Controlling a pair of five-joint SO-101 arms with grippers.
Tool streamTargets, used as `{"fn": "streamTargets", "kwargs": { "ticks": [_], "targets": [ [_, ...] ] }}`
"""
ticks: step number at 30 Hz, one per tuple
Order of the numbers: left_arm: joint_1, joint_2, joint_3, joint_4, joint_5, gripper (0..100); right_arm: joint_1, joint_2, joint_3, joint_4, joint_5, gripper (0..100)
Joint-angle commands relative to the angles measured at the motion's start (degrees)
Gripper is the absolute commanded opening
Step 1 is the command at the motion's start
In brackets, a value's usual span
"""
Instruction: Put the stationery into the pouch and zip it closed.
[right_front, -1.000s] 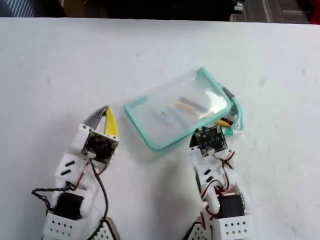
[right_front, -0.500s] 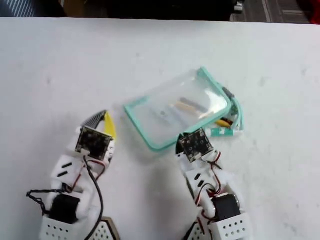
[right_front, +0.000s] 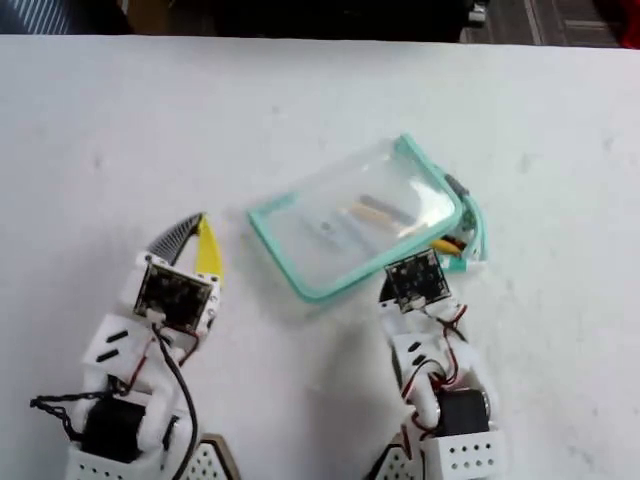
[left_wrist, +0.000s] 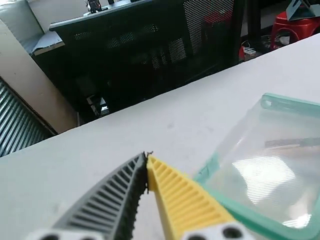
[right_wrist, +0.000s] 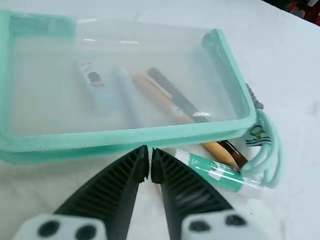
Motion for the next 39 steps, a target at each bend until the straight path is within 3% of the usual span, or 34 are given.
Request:
{"fn": "streamTargets", "kwargs": {
  "ticks": [1,6,15,21,27,34,39],
  "targets": [
    [-0.22,15.16,-8.26,0.0,-0.79,2,4.0,-0.75,0.53,-0.04,0.09,1.7],
    [0.31,38.37,-17.49,0.09,-1.05,2,10.77,-0.75,0.44,-2.15,-0.44,1.7],
    [0.4,63.08,-25.67,0.09,-1.05,2,10.51,-0.75,0.44,-1.98,-0.18,1.6],
    [6.81,65.19,-26.37,1.05,-1.23,2,3.74,-0.75,0.18,-0.4,6.42,1.6],
    [10.68,65.1,-26.81,3.34,-1.23,2,3.82,-0.66,-9.76,5.58,4.84,1.6],
    [8.22,65.1,-26.37,1.32,-1.05,2,4.88,4.88,-20.13,6.29,10.73,1.5],
    [3.03,65.36,-26.37,0.88,-0.79,2,8.31,22.46,-38.95,7.52,5.27,1.6]
  ]
}}
